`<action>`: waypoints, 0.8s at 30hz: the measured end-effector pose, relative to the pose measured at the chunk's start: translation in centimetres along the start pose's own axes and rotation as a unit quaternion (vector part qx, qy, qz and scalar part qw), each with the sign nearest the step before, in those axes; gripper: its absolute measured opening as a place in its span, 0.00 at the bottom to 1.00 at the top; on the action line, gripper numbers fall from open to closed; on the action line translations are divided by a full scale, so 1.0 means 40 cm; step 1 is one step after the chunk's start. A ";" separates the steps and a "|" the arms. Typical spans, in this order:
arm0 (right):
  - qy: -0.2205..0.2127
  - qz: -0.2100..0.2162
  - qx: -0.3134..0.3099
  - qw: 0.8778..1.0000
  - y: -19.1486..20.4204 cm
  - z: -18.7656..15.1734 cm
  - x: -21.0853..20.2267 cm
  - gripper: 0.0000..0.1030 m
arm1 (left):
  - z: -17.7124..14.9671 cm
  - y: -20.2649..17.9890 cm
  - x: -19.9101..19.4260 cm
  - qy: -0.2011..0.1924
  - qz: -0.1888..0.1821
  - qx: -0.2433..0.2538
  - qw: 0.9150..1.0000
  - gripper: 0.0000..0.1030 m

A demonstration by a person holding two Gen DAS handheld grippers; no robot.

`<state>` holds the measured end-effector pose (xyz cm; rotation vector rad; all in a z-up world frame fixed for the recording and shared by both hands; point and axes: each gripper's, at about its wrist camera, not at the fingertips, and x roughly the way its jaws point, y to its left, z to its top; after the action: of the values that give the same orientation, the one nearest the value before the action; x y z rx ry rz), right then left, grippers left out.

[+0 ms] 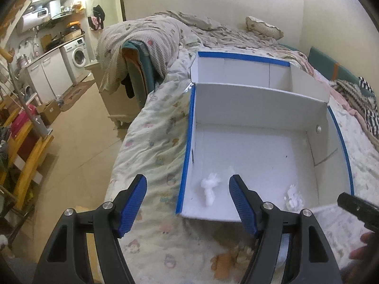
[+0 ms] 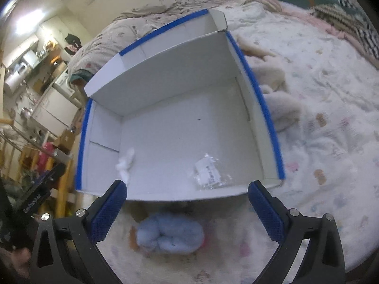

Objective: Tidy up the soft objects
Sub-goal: 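Withdraw both tools from the box back toward the remaining pile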

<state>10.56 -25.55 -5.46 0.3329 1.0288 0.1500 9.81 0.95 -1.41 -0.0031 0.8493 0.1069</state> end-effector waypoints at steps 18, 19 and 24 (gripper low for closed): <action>0.004 0.012 -0.027 1.000 -0.027 -0.108 -0.058 0.99 | -0.170 0.071 0.071 0.152 -0.009 -0.011 0.988 0.67; 0.010 0.019 -0.025 0.999 -0.025 -0.114 -0.053 0.97 | -0.179 0.067 0.086 0.171 -0.015 -0.013 0.985 0.67; 0.031 0.014 -0.035 0.999 -0.001 -0.134 -0.022 0.93 | -0.213 0.030 0.147 0.229 -0.045 -0.013 0.972 0.55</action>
<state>5.52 -24.76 -7.29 0.2813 1.0780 0.2216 7.17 2.29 -11.41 -0.0936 1.3081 0.0312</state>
